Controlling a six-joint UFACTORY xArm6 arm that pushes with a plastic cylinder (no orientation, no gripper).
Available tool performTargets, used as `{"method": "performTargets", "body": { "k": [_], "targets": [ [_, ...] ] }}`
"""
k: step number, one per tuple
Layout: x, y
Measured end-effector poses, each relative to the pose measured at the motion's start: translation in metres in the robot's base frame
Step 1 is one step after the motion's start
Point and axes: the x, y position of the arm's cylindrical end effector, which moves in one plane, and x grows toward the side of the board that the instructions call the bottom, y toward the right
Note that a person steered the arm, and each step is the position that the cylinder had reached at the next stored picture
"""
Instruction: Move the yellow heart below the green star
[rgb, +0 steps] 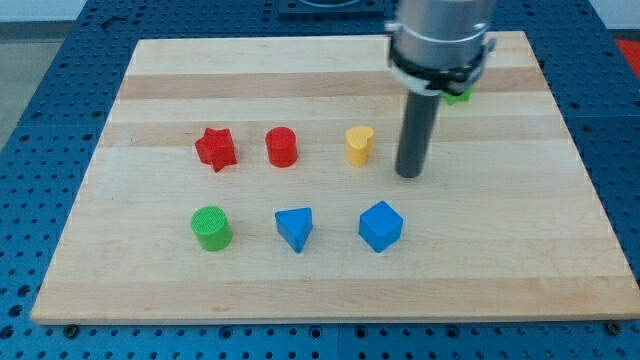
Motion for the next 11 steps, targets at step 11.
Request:
{"method": "performTargets", "body": {
  "k": [11],
  "targets": [
    [-0.062,0.044]
  ]
}}
